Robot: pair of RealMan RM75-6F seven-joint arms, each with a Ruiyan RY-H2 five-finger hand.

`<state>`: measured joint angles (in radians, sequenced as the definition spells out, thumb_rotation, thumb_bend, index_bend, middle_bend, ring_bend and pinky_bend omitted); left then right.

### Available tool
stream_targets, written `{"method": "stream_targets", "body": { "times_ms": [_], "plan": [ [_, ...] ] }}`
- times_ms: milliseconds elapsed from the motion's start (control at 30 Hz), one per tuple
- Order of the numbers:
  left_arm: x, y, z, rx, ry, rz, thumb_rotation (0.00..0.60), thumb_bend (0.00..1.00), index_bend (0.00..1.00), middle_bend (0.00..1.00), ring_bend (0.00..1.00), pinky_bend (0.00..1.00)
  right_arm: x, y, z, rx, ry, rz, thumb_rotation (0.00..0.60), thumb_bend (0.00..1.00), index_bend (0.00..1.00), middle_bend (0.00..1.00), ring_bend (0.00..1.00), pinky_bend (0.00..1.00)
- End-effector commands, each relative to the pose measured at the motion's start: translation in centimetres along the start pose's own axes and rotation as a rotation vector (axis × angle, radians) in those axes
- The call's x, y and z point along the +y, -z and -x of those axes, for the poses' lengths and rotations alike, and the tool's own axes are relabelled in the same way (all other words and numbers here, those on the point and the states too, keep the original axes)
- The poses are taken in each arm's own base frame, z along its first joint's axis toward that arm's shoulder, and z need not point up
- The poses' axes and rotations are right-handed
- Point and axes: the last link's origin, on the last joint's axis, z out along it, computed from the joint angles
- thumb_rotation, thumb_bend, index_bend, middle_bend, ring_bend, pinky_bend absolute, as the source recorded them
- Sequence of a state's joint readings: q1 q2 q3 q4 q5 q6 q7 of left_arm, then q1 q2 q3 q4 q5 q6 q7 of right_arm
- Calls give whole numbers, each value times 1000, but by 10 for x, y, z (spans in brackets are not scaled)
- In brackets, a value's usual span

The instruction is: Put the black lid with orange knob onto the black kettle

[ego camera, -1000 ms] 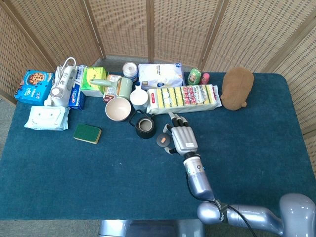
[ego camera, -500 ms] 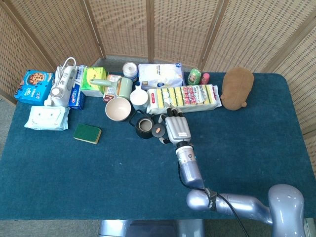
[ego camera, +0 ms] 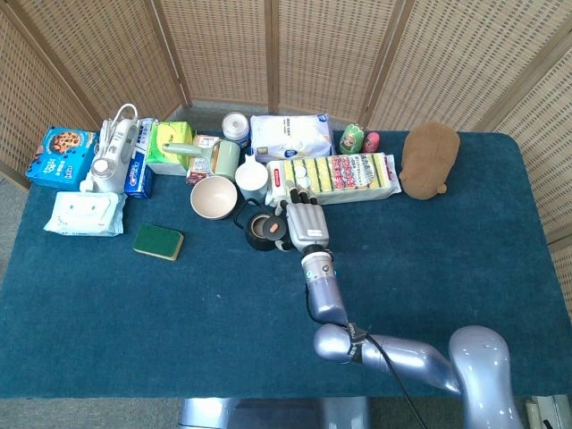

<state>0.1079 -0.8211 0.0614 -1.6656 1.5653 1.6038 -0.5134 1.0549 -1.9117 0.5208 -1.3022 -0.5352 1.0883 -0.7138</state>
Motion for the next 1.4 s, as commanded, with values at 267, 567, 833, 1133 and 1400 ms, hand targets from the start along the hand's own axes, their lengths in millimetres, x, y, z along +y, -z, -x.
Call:
{"method": "stream_targets", "body": {
  "times_ms": [267,567,833,1133,1400],
  "plan": [
    [-4,-3,-2,-1,12,-18,600,75,0,0,0,56,-10,-13,9,-16,-34,5,600,264,417,9,0,0],
    [-7,-6,-4,0,24,-31,600,75,0,0,0,57,-11,-20,11,-18,-37,28,600,265,417,9,0,0],
    [-8,-7,-4,-7,24,-34,600,74,0,0,0,57,-8,-25,16,-29,-41,56,600,265,417,9,0,0],
    [-9,-9,-4,-11,26,-41,600,74,0,0,0,56,-9,-28,18,-34,-63,75,600,267,417,9,0,0],
    [-9,-9,-4,-10,30,-41,600,75,0,0,0,57,-11,-29,20,-38,-73,75,600,267,417,9,0,0]
  ]
}}
